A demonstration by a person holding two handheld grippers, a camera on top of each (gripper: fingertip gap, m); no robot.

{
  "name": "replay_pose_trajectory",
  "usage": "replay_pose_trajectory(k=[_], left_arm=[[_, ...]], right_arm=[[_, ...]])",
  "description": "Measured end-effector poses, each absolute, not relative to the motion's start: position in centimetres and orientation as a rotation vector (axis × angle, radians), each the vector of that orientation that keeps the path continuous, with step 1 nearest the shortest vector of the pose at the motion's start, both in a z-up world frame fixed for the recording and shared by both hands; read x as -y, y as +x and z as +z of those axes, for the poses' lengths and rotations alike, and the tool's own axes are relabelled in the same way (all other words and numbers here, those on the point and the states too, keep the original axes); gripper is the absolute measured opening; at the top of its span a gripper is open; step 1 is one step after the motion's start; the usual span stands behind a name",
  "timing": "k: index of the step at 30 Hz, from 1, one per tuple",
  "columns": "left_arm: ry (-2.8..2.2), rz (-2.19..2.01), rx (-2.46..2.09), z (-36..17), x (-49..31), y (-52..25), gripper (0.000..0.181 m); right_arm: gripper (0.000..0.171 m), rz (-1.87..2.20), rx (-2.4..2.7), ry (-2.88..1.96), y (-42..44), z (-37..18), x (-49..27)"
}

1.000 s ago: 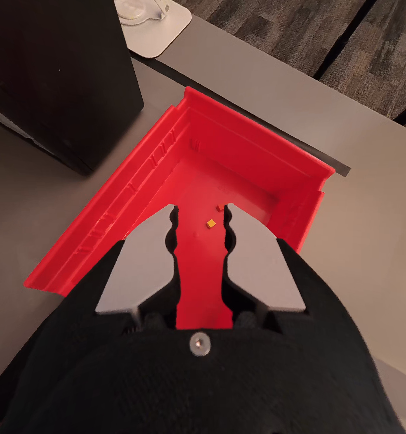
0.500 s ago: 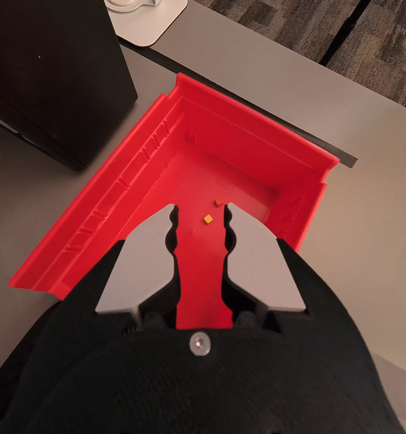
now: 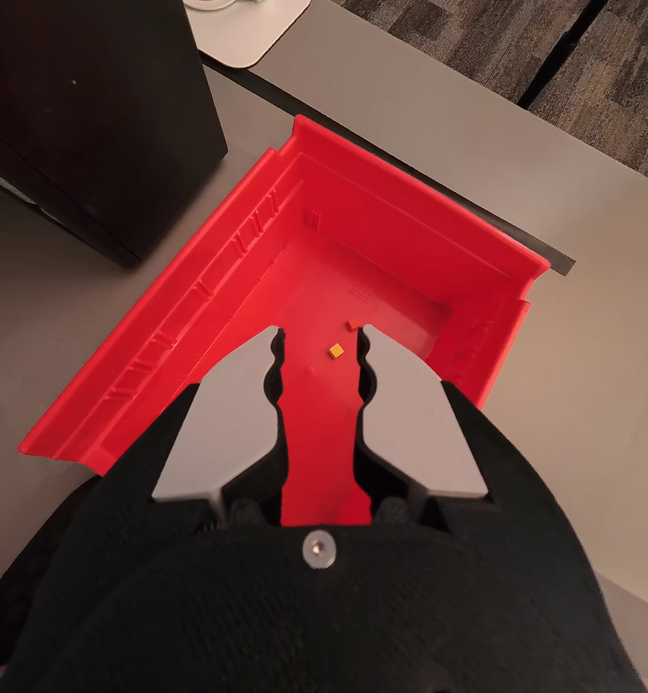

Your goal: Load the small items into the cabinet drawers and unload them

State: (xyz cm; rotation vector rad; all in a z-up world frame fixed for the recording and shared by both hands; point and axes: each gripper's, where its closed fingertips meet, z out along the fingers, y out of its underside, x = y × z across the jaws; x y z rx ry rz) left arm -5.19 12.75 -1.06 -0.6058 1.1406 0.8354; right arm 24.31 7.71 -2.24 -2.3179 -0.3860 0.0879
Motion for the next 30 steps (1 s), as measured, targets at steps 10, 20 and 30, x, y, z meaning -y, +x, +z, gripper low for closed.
replay_pose_trajectory(k=[10, 20, 30], left_arm=[[-0.605, 0.79, -1.137, -1.0, -8.6, -6.5, 0.006], [-0.625, 0.732, -1.135, -1.1, -7.3, -7.0, 0.007], [-0.632, 0.716, -1.129, -1.2, -7.1, -7.0, 0.007]], right_arm=[[0.038, 0.062, 0.449, -2.252, 22.3, 0.1, -7.5], [0.037, 0.019, 0.581, -2.161, 18.3, 2.9, -7.5], [0.035, 0.125, 0.701, -2.042, 14.0, 5.0, -7.2]])
